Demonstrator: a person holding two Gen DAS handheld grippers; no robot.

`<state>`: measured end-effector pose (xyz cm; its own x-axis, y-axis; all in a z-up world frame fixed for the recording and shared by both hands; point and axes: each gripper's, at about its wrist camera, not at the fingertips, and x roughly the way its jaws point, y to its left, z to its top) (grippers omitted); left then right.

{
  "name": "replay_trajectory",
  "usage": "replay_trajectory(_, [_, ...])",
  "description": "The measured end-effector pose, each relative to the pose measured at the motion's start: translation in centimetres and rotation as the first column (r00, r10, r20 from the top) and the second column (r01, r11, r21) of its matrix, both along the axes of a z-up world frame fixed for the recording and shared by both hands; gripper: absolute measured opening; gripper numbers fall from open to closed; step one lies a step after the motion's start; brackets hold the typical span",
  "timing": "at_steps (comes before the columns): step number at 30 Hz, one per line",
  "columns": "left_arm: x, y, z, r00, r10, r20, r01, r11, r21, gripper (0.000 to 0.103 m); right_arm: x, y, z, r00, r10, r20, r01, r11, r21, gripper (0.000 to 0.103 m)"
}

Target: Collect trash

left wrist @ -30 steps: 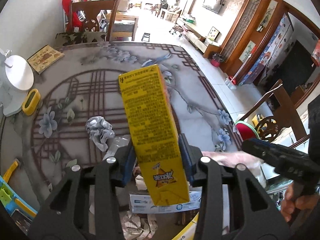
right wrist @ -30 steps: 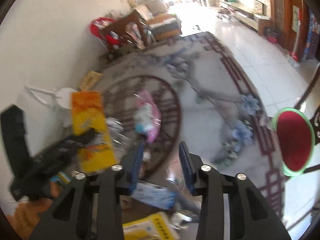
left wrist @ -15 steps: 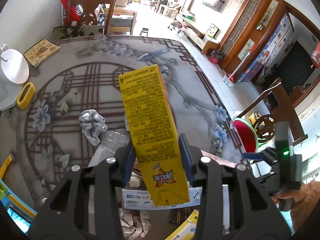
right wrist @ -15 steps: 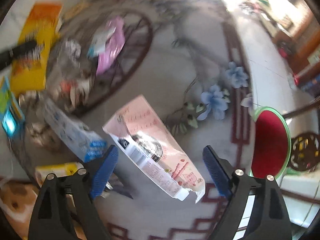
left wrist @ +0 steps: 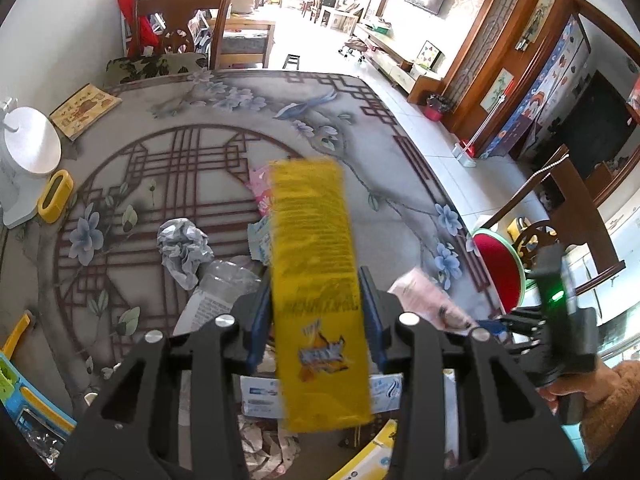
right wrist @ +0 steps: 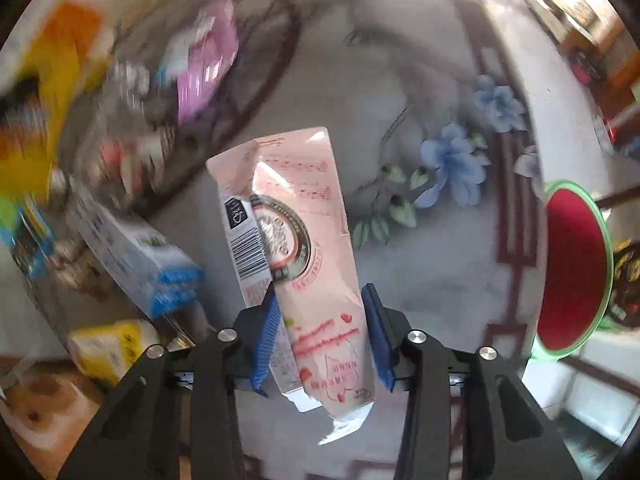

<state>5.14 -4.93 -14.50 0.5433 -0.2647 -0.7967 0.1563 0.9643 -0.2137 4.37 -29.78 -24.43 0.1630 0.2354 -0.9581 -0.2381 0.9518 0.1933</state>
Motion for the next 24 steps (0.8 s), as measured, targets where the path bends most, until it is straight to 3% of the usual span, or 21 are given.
replay_trajectory(7, [0.7,-2.9,0.4,1.0,-0.017,0.02,0.017,1.0,0.011,0.036,-1.2,-3.9,5.7,0.966,-0.209,0.153,0.183,0.969,0.168,0.038])
replay_trajectory(10, [1.1,-4.5,0.4,0.999,-0.029,0.024,0.029,1.0,0.011,0.036,-0.7,-4.8,7.7,0.948,-0.257,0.188,0.22,0.956,0.196,0.038])
replay_trajectory(18, [1.8,-10.0,0.8,0.996,-0.083,0.034,0.082,0.996,0.033,0.036,-0.9,-9.7,9.4,0.915,-0.337,0.221,0.286,0.929,0.234,0.039])
replay_trajectory(24, [2.3,-14.4,0.9,0.991,-0.13,0.03,0.128,0.991,0.039,0.036,-0.9,-14.0,9.3,0.898,-0.393,0.196,0.337,0.903,0.267,0.039])
